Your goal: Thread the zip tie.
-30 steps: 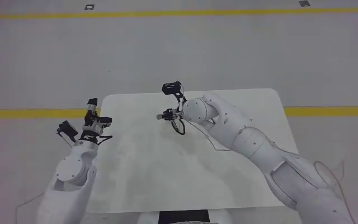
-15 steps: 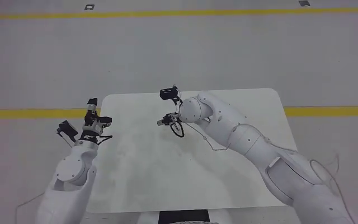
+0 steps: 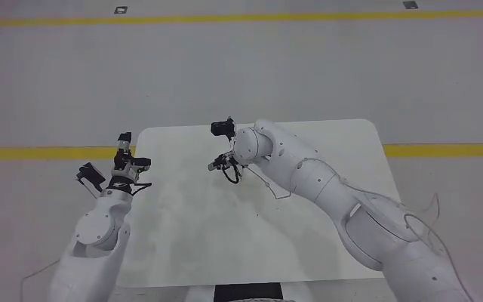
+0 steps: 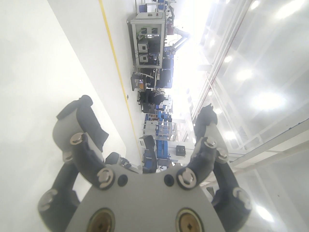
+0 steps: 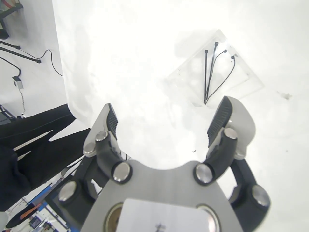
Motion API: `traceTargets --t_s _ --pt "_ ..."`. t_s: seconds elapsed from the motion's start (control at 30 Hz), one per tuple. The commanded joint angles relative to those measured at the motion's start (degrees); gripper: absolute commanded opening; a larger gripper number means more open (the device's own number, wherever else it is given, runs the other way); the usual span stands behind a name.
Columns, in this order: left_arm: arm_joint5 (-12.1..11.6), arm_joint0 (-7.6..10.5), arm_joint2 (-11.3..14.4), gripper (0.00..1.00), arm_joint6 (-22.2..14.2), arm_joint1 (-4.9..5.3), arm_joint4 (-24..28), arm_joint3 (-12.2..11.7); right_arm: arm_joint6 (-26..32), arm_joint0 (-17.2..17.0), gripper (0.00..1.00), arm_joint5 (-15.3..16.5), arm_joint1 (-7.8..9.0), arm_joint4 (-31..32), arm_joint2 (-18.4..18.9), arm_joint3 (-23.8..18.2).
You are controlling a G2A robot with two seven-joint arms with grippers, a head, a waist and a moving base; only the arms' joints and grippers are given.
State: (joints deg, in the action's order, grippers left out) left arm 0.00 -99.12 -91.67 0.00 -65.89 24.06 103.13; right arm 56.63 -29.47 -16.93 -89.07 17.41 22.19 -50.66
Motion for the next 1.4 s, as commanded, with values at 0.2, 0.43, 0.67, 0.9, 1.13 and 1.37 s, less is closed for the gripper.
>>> traceTargets --t_s 0.2,0.43,0.67,0.9,1.13,1.37 --pt "0.0 0.00 0.0 1.00 0.0 0.00 0.0 0.0 0.3 1.2 1.00 -2.5 -2.33 3.3 -2.2 2.2" --pt "0.0 0.00 0.0 1.00 0.0 0.00 0.0 0.0 -1.5 2.6 1.00 -2.5 -7.18 4.6 -4.0 10.2" --pt "0.0 0.00 0.0 1.00 0.0 0.00 0.0 0.0 -1.6 2.6 1.00 -2.3 -7.53 4.6 -4.1 10.8" --pt "0.0 0.00 0.0 1.00 0.0 0.00 0.0 0.0 -3.8 2.5 1.00 -2.5 -7.88 8.6 -5.3 11.4" --pt "0.0 0.00 0.0 1.00 0.0 0.00 0.0 0.0 -4.0 2.7 0.25 -2.5 -9.95 12.7 -4.4 14.1" --pt "0.0 0.00 0.0 1.00 0.0 0.00 0.0 0.0 -3.8 1.7 0.00 -2.5 -12.17 15.6 -3.9 17.5"
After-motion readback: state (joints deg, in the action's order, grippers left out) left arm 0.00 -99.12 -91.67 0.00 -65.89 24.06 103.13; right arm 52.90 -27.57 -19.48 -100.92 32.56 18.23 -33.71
